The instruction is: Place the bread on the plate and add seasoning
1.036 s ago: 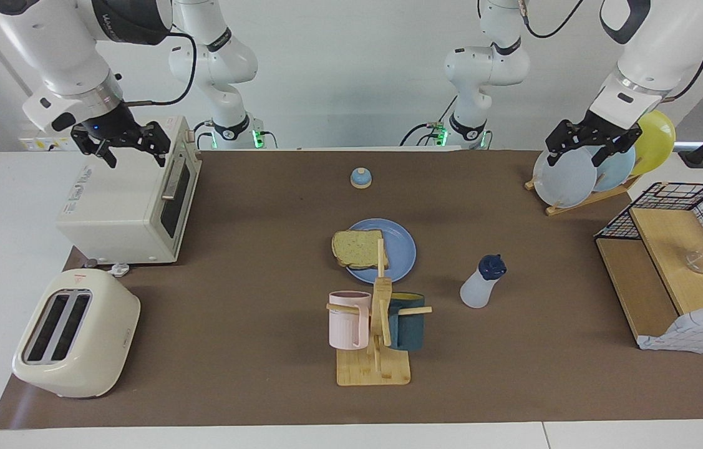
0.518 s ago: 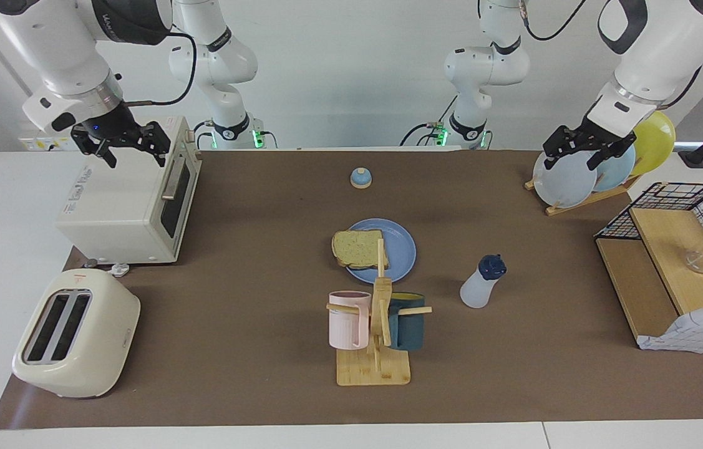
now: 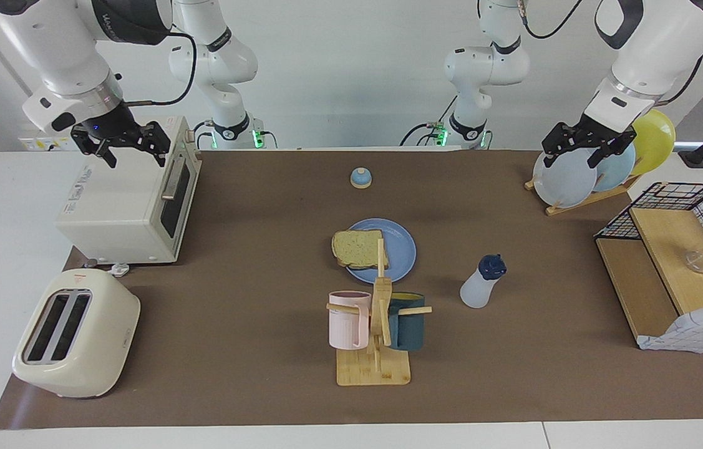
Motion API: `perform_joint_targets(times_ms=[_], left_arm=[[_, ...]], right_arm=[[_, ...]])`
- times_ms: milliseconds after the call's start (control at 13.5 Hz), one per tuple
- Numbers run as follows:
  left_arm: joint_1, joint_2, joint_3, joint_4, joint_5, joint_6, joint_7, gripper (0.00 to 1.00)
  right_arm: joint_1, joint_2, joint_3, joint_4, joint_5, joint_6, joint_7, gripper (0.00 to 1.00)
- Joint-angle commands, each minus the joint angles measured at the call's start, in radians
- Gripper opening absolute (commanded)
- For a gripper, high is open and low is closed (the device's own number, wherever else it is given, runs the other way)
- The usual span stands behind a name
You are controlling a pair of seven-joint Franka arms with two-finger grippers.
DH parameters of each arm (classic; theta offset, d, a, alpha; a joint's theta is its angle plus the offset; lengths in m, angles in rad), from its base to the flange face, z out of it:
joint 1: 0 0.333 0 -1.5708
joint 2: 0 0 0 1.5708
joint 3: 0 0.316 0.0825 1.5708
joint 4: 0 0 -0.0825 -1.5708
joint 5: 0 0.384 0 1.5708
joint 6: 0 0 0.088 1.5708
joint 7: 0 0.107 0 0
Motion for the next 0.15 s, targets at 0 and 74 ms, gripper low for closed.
perform_joint_targets(times_ms=[0, 74], left_arm=[[-0.003, 0.0, -0.001, 0.009, 0.017, -0.004, 0.003, 1.0], [-0.002, 0.0, -0.001, 0.01, 0.017, -0.006, 0.003, 1.0]], right_arm=[[-0.009, -0.011, 0.001, -0.014, 0.019, 0.002, -0.03, 1.0], [-0.009, -0.011, 0.001, -0.014, 0.019, 0.002, -0.03, 1.0]])
